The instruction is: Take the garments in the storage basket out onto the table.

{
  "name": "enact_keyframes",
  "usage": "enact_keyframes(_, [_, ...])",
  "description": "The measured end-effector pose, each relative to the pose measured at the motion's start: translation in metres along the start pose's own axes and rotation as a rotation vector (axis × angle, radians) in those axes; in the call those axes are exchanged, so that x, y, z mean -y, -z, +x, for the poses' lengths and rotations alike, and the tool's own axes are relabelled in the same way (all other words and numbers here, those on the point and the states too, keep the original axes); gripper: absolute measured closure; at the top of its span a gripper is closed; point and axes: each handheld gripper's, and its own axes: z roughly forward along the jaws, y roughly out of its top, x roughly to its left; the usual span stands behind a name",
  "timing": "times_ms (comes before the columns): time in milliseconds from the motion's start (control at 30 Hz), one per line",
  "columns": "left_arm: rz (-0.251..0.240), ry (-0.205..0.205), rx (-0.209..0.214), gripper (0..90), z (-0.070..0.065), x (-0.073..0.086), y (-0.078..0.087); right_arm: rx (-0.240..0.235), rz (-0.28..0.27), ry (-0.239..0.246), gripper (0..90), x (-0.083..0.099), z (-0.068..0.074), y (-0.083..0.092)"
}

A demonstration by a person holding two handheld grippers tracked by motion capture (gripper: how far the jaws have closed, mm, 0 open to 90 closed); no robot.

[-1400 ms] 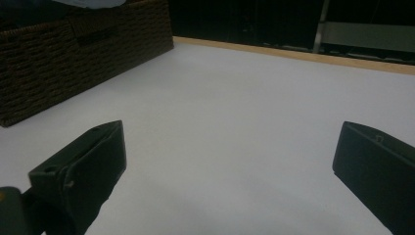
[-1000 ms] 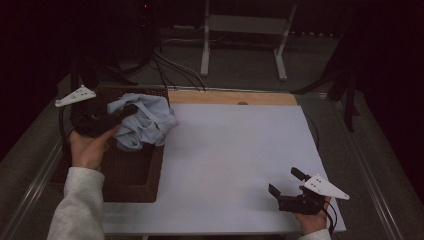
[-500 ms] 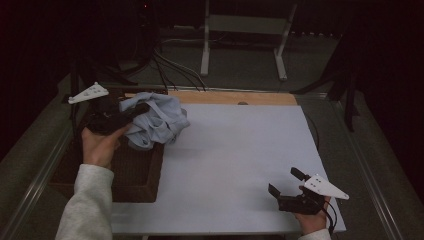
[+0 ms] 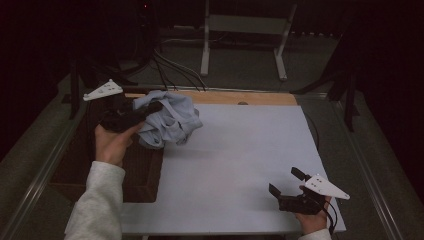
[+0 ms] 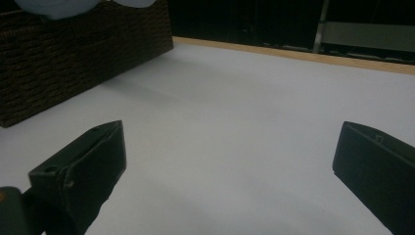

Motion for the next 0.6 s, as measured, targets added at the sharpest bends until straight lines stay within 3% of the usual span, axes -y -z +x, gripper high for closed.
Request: enact_keyframes(600, [0.011,-0.001,0.05,76.6,-0.013,0.003,-0.028,0.0,-0.001,0.0,0.0,0.0,0.0,0.001])
